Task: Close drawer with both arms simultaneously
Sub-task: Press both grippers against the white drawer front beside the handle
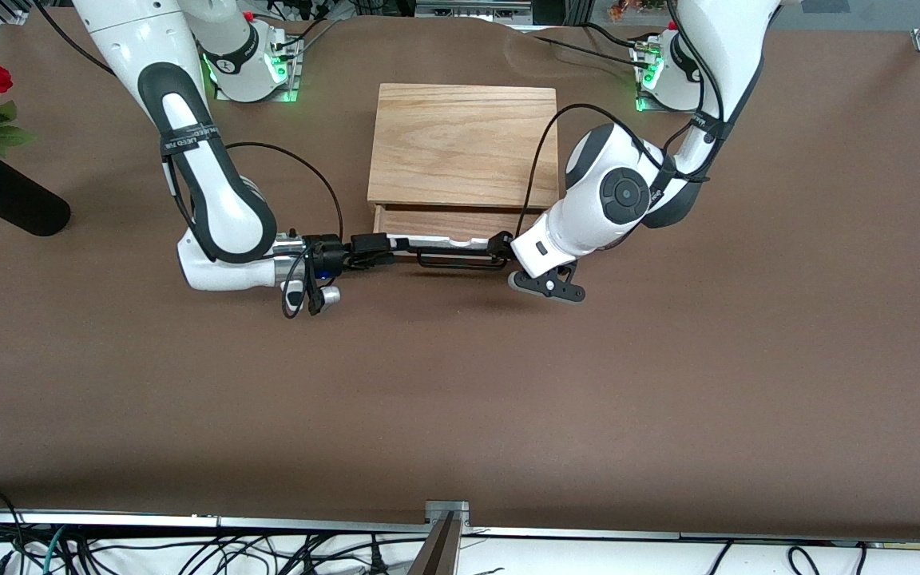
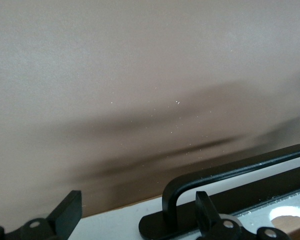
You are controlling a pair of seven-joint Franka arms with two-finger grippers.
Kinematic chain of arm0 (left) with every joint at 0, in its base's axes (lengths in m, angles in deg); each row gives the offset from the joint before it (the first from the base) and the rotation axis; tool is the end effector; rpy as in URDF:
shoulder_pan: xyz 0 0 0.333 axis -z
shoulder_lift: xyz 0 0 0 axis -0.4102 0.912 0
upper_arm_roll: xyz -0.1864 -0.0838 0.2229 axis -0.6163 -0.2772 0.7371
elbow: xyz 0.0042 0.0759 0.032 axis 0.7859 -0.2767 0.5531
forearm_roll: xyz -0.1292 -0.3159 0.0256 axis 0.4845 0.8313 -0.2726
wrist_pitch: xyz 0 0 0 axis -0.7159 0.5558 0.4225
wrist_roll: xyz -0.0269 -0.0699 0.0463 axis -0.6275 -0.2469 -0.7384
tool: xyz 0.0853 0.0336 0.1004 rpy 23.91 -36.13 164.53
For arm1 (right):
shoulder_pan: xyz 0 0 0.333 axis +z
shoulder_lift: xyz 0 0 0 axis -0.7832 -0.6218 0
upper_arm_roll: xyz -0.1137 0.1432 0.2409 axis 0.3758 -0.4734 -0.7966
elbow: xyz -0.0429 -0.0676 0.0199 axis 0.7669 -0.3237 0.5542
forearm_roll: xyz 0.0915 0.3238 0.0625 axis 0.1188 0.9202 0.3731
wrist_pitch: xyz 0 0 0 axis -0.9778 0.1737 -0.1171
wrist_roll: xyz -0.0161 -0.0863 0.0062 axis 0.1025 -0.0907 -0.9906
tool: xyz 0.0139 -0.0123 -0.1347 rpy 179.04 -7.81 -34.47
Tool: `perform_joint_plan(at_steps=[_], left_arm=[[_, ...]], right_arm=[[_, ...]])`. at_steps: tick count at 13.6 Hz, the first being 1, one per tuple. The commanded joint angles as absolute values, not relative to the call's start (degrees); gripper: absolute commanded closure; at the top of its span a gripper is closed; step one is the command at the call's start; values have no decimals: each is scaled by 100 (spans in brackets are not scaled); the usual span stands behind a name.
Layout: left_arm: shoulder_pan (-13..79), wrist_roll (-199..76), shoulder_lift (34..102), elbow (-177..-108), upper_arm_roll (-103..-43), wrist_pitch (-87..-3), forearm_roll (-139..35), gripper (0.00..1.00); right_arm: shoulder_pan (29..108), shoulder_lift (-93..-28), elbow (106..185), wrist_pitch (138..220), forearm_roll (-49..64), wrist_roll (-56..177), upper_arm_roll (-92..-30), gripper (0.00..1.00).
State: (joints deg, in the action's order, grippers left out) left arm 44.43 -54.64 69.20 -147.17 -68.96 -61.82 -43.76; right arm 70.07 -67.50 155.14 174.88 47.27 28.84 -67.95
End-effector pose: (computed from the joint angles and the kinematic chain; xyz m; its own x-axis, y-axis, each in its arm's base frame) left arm 0.5059 -0.3448 0.2910 0.9882 -0.1423 -0.0564 -0.1163 -0.9378 0.3271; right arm 0.5079 0.2827 0.2444 0.9700 0.2013 -0.1366 -0.0404 -0.4206 -0.9064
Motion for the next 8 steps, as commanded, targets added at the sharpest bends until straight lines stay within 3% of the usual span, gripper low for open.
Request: perform_joint_plan(at_steps=[1, 8], left_arm=[[4470, -5475, 6836, -14938, -6951, -6189, -4233, 0], [4426, -5379, 6818, -14929, -7074, -5601, -4233, 0]], right_arm=[[7019, -6567, 15866, 17573, 4845, 2606, -6822, 0], [7159, -6619, 15945, 18019, 4801, 2430, -6822, 0]])
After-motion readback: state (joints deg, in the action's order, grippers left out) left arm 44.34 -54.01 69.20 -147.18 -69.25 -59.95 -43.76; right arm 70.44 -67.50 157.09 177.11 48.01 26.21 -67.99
